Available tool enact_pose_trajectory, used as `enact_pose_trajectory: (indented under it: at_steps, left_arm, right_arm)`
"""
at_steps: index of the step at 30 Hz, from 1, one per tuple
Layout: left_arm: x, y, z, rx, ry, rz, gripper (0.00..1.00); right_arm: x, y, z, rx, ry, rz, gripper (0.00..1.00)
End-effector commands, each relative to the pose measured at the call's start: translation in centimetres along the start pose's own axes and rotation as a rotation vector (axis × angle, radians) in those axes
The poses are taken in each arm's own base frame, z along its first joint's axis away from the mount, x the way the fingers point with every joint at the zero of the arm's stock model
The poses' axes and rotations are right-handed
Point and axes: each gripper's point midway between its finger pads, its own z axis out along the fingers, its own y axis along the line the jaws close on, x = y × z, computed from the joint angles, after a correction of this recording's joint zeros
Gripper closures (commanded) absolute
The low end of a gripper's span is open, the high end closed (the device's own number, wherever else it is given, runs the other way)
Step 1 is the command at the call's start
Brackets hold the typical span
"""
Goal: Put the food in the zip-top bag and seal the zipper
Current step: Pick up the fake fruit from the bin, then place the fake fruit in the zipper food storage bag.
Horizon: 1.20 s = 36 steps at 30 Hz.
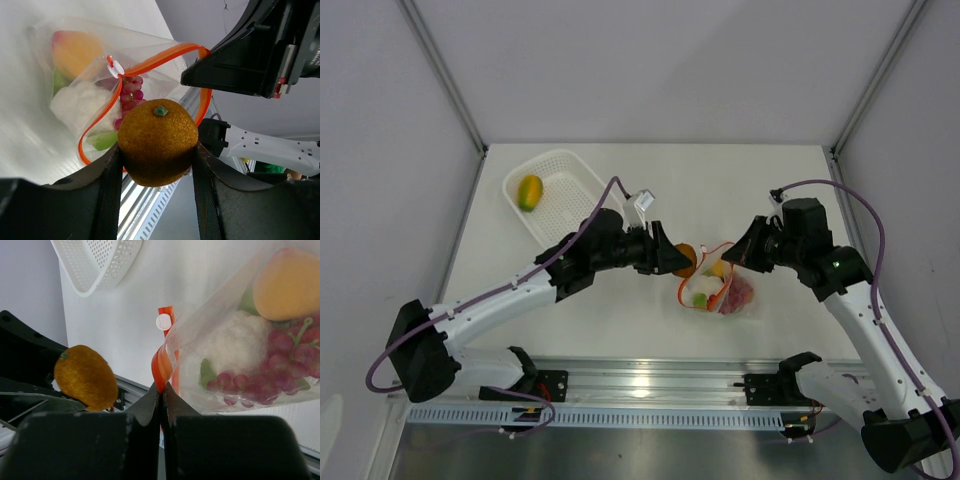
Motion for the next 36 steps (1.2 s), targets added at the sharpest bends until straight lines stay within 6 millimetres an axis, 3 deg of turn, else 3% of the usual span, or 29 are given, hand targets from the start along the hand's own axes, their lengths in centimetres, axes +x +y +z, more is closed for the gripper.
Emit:
enact_pose_trajectory:
  at_steps: [1, 7, 11, 13, 15, 16, 17, 29, 32, 36]
  left_arm:
    - [0.0, -1.5, 1.3, 0.072, -0.015, 0.050, 0.99]
    - [1.7, -2.3, 3.5, 0.081, 0.043, 0.064, 0.99]
    - [2.8, -2.3, 4.9, 0.080, 0.093, 0.063, 0.94]
    - [3.5, -2.1, 5.5, 0.074, 0.112, 0.058, 0.84]
    - [3.6, -1.9, 5.8, 0.067, 0.116, 0.062, 0.61]
    - [3.2, -2.0, 6.1, 0.061, 0.109, 0.064, 0.36]
    - [3.3, -1.8, 6.1, 0.047, 0.113, 0.063, 0.01]
    - [0.6, -2.1, 3.8, -0.002, 0.004, 0.198, 0.01]
    - [-0.8, -1.4, 2.7, -0.052, -0.042, 0.217, 0.00]
    - [-3.9, 1.5, 0.9, -0.160, -0.122, 0.204, 0.00]
  right_arm:
    - [-1.1, 2.2, -1.2, -0.090, -0.054, -0.001, 1.00]
    - [-1.0, 2.2, -1.4, -0.091, -0.060, 0.001, 1.00]
    - [-1.1, 2.3, -1.4, -0.093, -0.060, 0.002, 1.00]
    - [-1.1, 2.3, -1.3, -0.095, -0.060, 0.000, 1.00]
    - [-1.1, 2.3, -1.3, -0.096, -0.060, 0.001, 1.00]
    - [-1.1, 2.3, -1.2, -0.095, -0.059, 0.002, 1.00]
    - [-1.1, 2.2, -1.2, -0.094, -0.058, 0.000, 1.00]
    - [-1.3, 2.7, -1.6, -0.110, -0.065, -0.007, 1.00]
    - [-1.1, 2.5, -1.6, -0.106, -0.059, -0.006, 1.00]
    - [-0.9, 2.2, -1.5, -0.094, -0.058, -0.010, 1.00]
